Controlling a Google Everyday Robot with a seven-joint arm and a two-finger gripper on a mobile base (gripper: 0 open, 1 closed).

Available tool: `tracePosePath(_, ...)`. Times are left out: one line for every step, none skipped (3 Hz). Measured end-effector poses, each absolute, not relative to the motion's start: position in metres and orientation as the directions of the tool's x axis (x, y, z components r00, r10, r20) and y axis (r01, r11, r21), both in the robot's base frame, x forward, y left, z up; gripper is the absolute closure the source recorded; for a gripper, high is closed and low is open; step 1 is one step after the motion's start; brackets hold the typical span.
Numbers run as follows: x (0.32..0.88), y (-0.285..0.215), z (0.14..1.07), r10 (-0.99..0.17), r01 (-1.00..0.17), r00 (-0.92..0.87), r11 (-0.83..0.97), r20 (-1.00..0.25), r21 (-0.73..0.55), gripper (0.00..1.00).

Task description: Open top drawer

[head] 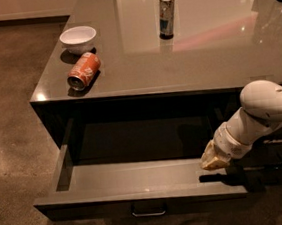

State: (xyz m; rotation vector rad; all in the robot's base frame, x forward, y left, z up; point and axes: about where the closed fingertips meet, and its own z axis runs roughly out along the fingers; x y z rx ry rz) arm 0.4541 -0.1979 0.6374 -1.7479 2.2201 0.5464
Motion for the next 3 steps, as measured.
tracePosePath(0.476,-0.214,0.667,-0.861,-0.965,-0.236,0.261,-0.451,0.009,1.0)
tracePosePath(0.489,-0.234,0.701,-0.817,-0.909,-0.322,0.409,-0.479,-0.086,1.0)
tracePosePath(0.492,-0.232,0.702,-0.809,-0.901,-0.336,0.426,-0.483,-0.087,0.82)
